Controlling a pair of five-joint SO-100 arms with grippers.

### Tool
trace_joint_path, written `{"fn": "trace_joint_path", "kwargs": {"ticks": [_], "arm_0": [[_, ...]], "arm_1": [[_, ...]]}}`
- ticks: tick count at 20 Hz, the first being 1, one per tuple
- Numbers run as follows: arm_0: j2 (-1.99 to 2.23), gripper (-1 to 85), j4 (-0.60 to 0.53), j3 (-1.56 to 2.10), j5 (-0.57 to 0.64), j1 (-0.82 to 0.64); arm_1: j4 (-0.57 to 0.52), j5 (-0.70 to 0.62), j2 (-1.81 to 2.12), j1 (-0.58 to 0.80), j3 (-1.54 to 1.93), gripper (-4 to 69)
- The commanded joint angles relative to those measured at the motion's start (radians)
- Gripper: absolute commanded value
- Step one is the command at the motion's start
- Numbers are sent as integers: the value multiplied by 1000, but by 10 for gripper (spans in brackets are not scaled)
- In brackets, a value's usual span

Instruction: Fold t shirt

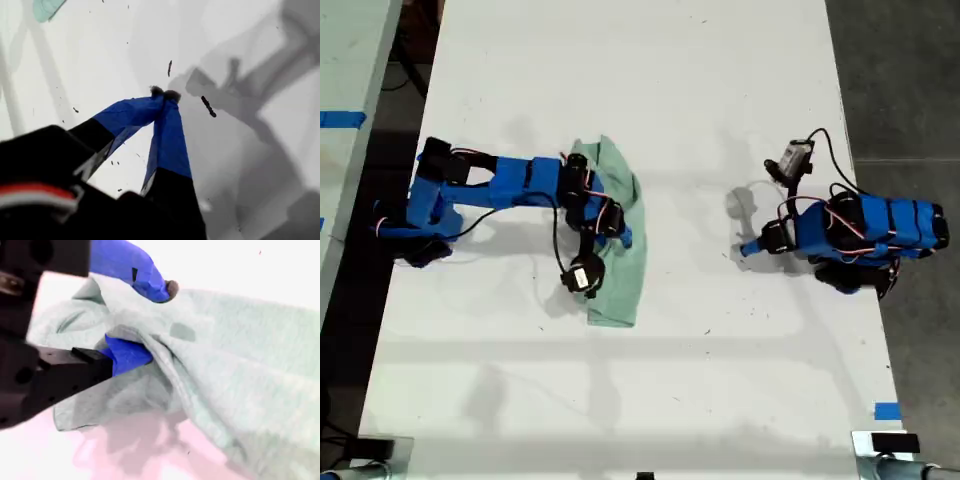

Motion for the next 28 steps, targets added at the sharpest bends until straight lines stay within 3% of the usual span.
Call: {"fn": "trace_joint_path", "kwargs": {"ticks": [1,4,14,22,25,28], "arm_0": [[-72,163,104,-55,115,17],[-161,182,110,-17,229,55],[302,186,115,218,221,41],[322,172,117,195,175,80],[453,148,117,253,61,86],[881,57,103,620,-261,66]], "arm_1": [[0,-14,12,5,63,-24],[0,-12,12,8,63,-24],[0,-12,12,14,63,-24],[0,-15,12,17,63,-24],[0,-15,12,15,63,-24],[0,-18,12,14,63,-24]]}}
